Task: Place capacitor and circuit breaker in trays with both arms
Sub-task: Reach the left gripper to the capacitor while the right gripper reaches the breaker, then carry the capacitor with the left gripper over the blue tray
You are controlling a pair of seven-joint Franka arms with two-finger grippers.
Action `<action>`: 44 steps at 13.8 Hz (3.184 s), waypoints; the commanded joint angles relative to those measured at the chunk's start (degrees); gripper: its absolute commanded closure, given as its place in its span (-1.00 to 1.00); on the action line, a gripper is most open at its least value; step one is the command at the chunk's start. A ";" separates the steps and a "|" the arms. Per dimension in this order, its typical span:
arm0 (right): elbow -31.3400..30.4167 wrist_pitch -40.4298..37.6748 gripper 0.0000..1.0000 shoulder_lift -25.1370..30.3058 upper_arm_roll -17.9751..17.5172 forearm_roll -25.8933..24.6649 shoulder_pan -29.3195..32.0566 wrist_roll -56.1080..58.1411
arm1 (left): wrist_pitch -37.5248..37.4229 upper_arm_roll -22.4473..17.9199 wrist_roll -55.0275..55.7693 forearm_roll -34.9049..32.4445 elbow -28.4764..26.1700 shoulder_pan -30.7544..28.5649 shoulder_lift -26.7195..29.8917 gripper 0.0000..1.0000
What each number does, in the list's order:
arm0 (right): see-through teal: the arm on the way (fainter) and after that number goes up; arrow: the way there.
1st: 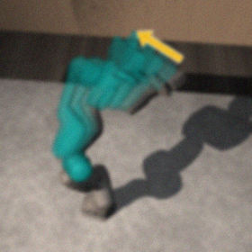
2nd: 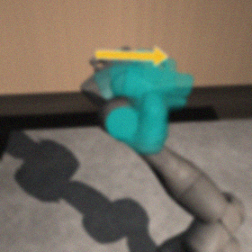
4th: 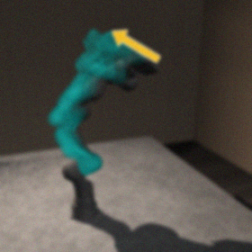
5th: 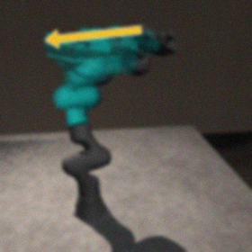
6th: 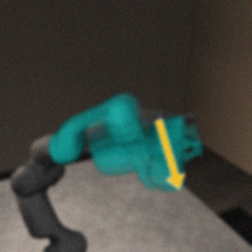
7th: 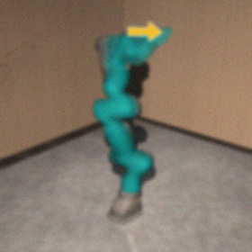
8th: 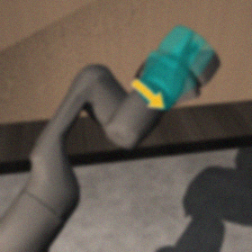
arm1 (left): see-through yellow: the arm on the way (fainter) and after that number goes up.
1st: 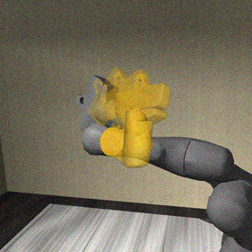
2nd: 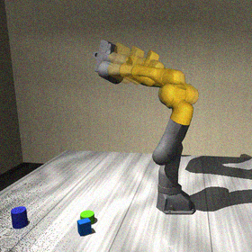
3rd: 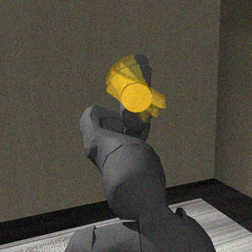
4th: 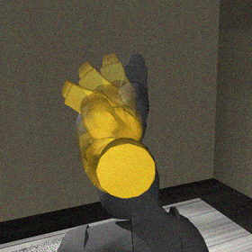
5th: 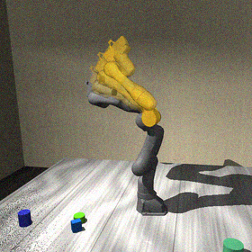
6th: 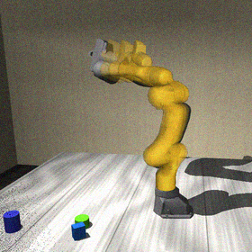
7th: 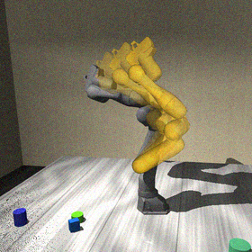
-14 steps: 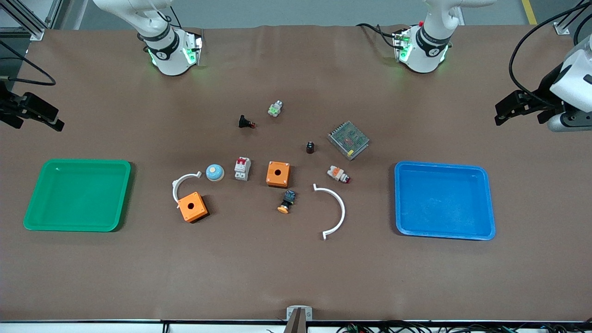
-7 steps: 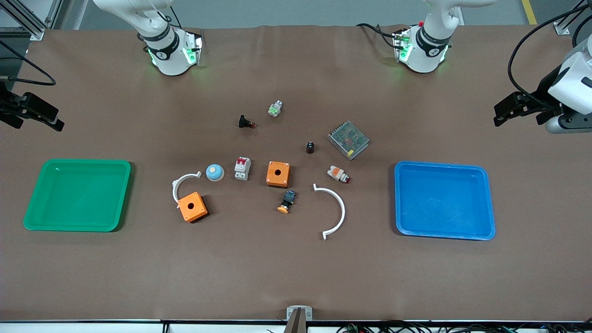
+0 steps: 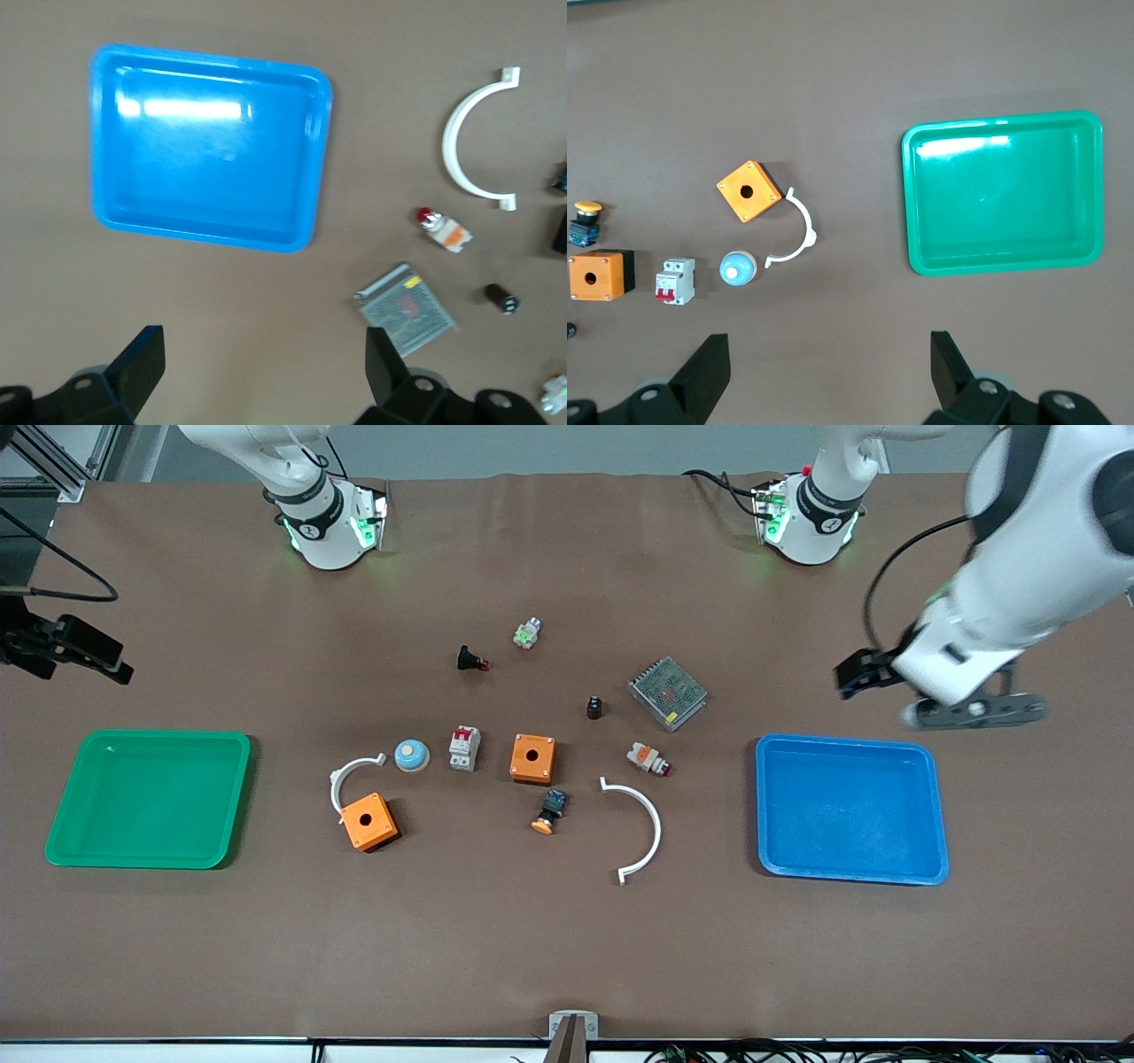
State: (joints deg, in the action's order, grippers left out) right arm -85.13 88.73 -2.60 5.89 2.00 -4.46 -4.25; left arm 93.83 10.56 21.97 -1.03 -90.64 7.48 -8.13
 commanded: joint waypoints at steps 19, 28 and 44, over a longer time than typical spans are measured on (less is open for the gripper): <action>-17.68 24.89 -1.00 -12.96 -1.15 4.84 -24.37 -21.68 | 45.38 4.56 65.12 -0.99 -15.36 25.65 -26.05 -0.62; -27.28 41.43 -1.00 -16.46 -1.15 6.88 -28.76 -21.76 | 45.38 4.56 65.57 -0.99 -15.09 26.36 -27.82 -0.32; -27.99 49.70 -0.45 -25.79 -1.15 11.45 -31.14 -21.76 | 28.60 3.60 45.82 -8.02 -7.98 8.10 -17.54 1.00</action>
State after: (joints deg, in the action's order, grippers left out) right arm -113.68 137.53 -27.49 4.29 12.03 -34.60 -25.63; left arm 124.29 13.71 72.89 -8.21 -98.80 19.59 -27.77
